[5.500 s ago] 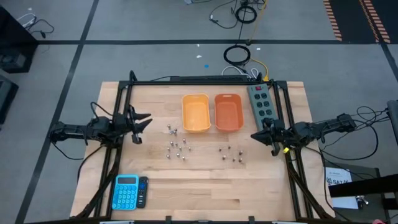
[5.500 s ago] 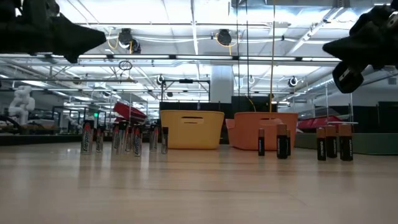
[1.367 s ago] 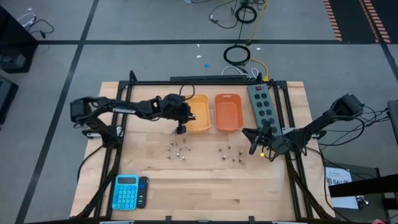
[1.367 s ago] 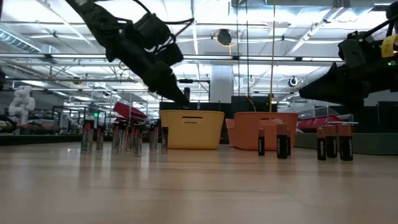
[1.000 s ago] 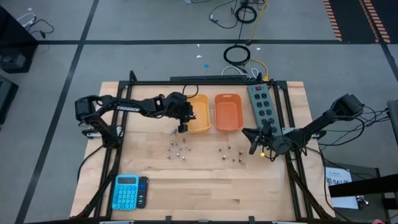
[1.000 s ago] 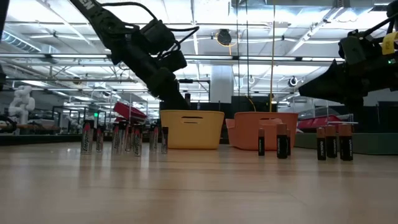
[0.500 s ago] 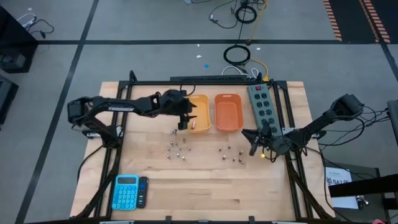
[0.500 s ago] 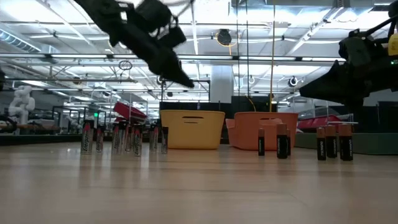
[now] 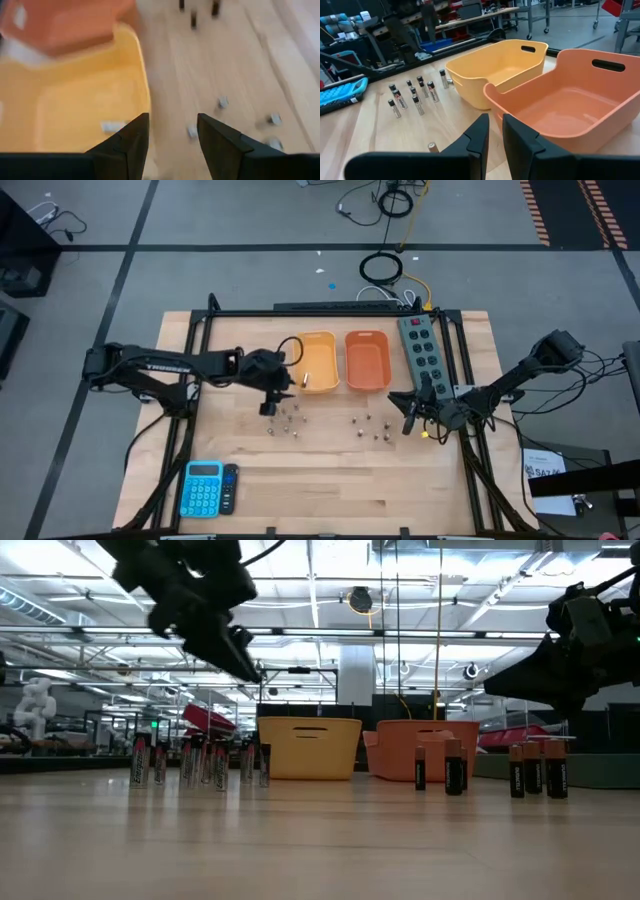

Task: Sort batteries
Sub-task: Put the silver battery into the yellow bin

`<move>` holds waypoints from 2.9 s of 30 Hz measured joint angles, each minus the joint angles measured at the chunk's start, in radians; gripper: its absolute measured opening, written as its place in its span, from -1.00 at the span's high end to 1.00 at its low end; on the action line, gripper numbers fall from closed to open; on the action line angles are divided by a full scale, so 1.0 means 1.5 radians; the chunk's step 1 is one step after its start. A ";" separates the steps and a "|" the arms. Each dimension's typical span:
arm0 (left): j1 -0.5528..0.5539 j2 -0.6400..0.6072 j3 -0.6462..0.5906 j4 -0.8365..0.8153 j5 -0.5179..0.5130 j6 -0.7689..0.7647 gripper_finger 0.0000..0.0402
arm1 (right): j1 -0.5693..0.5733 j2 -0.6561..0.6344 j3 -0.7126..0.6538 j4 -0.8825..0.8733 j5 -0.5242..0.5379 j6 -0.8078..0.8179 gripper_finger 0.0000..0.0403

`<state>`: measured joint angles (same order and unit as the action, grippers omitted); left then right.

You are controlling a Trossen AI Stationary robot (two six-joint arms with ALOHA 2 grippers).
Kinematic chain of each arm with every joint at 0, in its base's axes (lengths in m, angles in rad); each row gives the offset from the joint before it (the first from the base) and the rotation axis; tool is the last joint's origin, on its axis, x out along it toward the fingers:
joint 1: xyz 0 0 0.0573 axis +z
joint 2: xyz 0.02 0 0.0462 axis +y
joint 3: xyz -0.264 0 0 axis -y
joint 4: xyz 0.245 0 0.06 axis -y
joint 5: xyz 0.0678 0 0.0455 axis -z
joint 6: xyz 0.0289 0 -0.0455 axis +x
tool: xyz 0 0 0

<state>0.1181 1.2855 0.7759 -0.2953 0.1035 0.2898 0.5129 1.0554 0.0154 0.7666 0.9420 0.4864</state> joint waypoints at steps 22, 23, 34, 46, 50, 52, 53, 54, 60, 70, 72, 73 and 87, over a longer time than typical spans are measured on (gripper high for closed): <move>0.067 -0.010 -0.123 0.037 0.011 -0.120 -0.02 | 0.000 0.000 0.000 0.000 -0.001 -0.008 0.76; 0.066 -0.005 -0.127 0.052 0.016 -0.120 -0.02 | 0.000 0.000 0.000 0.000 -0.001 -0.007 0.76; 0.067 0.062 -0.143 0.131 0.036 -0.116 -0.02 | 0.000 0.000 0.000 0.000 -0.001 -0.001 0.76; 0.067 0.120 -0.143 0.151 0.036 -0.074 0.75 | 0.000 0.000 0.000 0.000 -0.001 0.000 0.76; 0.070 0.120 -0.142 0.170 0.035 -0.065 0.75 | 0.000 0.000 0.000 0.000 -0.001 0.002 0.76; 0.071 0.120 -0.140 0.165 0.035 -0.058 0.75 | 0.000 0.000 0.000 0.000 -0.001 0.006 0.76; 0.073 0.117 -0.137 0.153 0.037 -0.051 0.75 | 0.000 0.000 0.000 0.000 -0.001 0.007 0.76; 0.076 0.111 -0.133 0.137 0.047 -0.044 0.75 | 0.000 0.000 0.000 0.000 -0.001 0.009 0.76; 0.111 0.050 -0.088 0.058 0.115 0.008 0.75 | -0.001 0.000 0.000 -0.006 -0.001 0.010 0.76; 0.156 0.028 -0.073 0.282 0.280 0.021 0.75 | 0.000 0.001 0.000 -0.006 -0.001 0.017 0.76; 0.159 0.046 -0.073 0.325 0.270 0.014 0.67 | 0.000 0.002 0.000 -0.006 -0.001 0.017 0.76; 0.160 0.056 -0.073 0.348 0.252 0.008 0.61 | 0.000 0.002 0.000 -0.006 -0.001 0.017 0.76; 0.160 0.086 -0.041 0.299 0.182 -0.013 -0.04 | -0.001 0.042 0.000 -0.006 -0.001 0.046 0.76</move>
<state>0.3576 1.4142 0.7139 0.1527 0.3769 0.2705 0.5121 1.1182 0.0151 0.7581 0.9409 0.5551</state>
